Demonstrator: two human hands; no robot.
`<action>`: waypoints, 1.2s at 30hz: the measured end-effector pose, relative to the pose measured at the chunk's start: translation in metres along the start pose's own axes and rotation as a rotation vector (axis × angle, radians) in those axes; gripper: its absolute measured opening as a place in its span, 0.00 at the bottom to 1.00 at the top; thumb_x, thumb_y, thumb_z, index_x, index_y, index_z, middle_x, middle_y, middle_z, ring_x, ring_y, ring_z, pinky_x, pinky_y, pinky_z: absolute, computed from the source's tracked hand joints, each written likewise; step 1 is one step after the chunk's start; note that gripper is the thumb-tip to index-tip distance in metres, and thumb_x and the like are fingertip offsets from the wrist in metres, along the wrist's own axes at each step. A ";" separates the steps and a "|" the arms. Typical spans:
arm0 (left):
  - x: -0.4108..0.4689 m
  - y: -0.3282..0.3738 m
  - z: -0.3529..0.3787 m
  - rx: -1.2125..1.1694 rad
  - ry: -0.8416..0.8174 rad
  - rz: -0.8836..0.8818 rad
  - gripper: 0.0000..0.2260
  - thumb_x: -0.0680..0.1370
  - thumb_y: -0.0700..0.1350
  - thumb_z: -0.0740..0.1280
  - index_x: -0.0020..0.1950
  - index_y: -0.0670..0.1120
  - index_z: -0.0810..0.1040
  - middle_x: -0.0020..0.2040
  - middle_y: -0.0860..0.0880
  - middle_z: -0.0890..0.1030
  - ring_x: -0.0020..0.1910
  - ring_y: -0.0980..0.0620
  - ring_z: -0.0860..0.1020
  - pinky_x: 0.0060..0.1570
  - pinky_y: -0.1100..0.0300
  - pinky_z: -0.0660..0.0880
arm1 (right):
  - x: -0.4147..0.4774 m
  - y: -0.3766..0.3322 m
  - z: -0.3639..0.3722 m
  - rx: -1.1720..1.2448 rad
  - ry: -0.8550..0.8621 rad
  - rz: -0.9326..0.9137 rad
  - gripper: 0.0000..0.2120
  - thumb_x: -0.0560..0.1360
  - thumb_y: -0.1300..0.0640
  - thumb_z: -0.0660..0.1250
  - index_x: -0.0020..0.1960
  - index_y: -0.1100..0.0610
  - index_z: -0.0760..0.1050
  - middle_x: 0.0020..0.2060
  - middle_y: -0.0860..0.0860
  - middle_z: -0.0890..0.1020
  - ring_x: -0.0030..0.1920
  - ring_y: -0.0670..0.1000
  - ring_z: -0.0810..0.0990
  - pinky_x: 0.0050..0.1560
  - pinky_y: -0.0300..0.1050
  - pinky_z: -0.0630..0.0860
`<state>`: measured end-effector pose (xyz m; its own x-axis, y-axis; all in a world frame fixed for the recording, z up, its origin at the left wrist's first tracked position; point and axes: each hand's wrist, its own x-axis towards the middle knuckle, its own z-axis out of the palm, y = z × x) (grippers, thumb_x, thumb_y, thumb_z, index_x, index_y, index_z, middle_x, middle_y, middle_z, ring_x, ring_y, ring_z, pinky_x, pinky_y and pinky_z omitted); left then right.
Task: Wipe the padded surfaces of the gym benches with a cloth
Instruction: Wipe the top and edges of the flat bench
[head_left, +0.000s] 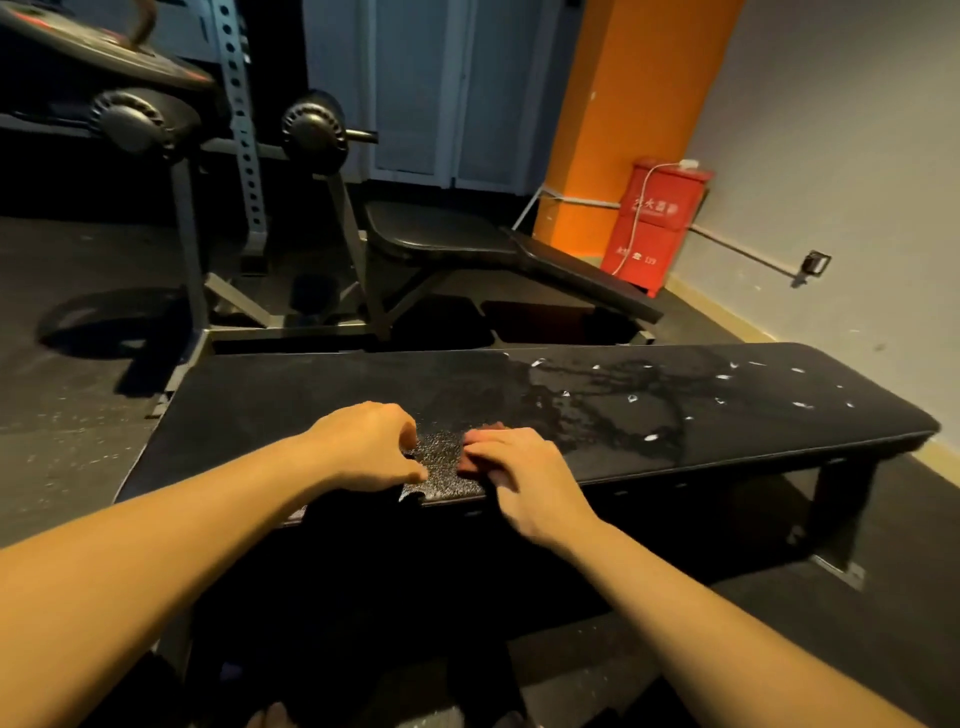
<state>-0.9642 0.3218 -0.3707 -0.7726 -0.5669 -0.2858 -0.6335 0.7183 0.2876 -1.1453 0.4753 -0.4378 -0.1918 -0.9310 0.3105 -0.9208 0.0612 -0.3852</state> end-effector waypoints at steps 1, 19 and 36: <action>0.006 0.004 -0.001 -0.061 0.019 0.031 0.20 0.77 0.60 0.72 0.64 0.52 0.79 0.59 0.54 0.81 0.57 0.53 0.79 0.60 0.53 0.78 | -0.001 0.004 -0.009 0.055 0.021 0.104 0.23 0.72 0.65 0.65 0.64 0.50 0.81 0.65 0.45 0.81 0.64 0.53 0.77 0.67 0.56 0.73; 0.076 0.104 -0.016 -1.139 0.086 0.162 0.12 0.74 0.41 0.78 0.42 0.44 0.74 0.37 0.41 0.82 0.40 0.42 0.85 0.40 0.54 0.79 | 0.018 0.029 -0.135 0.199 0.171 0.339 0.23 0.70 0.59 0.78 0.62 0.52 0.75 0.60 0.51 0.76 0.59 0.49 0.78 0.55 0.39 0.72; 0.127 0.134 -0.017 -1.033 0.110 0.073 0.07 0.79 0.39 0.69 0.53 0.45 0.86 0.41 0.51 0.84 0.31 0.61 0.74 0.30 0.68 0.65 | 0.064 0.100 -0.114 0.910 0.217 0.636 0.12 0.77 0.70 0.59 0.50 0.65 0.82 0.46 0.51 0.88 0.41 0.49 0.84 0.41 0.41 0.78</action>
<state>-1.1480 0.3389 -0.3530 -0.7775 -0.6065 -0.1663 -0.2727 0.0867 0.9582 -1.2883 0.4632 -0.3575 -0.6741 -0.7364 -0.0574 -0.0627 0.1344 -0.9889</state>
